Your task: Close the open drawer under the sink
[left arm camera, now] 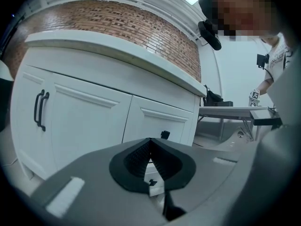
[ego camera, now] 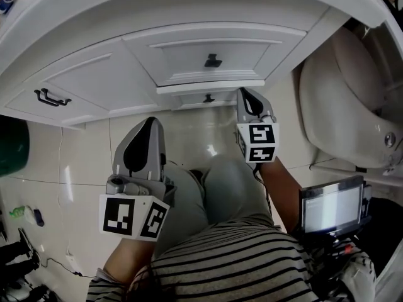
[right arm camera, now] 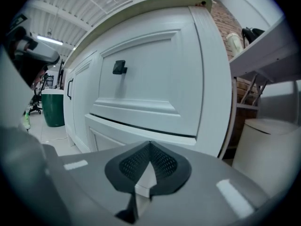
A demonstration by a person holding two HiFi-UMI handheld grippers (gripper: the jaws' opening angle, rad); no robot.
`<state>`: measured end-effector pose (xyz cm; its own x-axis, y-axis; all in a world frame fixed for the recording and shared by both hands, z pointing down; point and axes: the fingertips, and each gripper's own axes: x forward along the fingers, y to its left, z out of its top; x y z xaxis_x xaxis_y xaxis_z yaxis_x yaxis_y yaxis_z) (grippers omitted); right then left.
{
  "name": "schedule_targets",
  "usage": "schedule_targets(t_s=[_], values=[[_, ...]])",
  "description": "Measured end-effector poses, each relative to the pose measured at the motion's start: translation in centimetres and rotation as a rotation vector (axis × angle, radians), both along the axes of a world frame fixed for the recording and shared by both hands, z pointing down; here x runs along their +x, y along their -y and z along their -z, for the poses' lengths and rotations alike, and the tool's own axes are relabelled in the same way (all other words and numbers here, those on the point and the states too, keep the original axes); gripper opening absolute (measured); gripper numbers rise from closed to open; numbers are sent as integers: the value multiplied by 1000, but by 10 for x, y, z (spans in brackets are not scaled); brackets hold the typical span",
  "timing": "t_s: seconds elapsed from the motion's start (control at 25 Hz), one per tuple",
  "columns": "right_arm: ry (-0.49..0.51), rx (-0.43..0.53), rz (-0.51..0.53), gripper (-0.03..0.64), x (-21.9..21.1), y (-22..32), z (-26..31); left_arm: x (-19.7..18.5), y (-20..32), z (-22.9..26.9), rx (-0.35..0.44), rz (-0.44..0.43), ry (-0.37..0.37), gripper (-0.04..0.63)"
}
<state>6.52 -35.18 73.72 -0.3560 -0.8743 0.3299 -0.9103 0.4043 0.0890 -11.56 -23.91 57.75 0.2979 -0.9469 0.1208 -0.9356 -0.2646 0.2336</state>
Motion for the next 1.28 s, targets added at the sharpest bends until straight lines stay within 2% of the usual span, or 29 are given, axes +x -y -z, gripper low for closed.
schedule_targets(t_s=[0.16,0.32,0.48,0.64,0.8,0.96,1.12,1.28], values=[[8,-22,9,0,-5,13,2,-4,6,3,3,9,-8,15],[17,-18,-7,0,-5,14,2,-4,12,4,20,5,13,15],[10,-65,-12,0,-2,11,3,-2,18,7,32,-14,38,15],[55,-118,-28,0,1,-14,37,4,25,22,24,-38,84,15],[128,-145,-8,0,7,-58,122,27,20,61,30,-114,138,15],[134,-162,-24,0,23,-108,218,42,-12,120,-16,-140,137,15],[151,-140,-31,0,38,-163,339,49,-61,226,-22,-123,119,15],[165,-85,-10,0,48,-225,469,39,-121,353,-3,-59,110,15]])
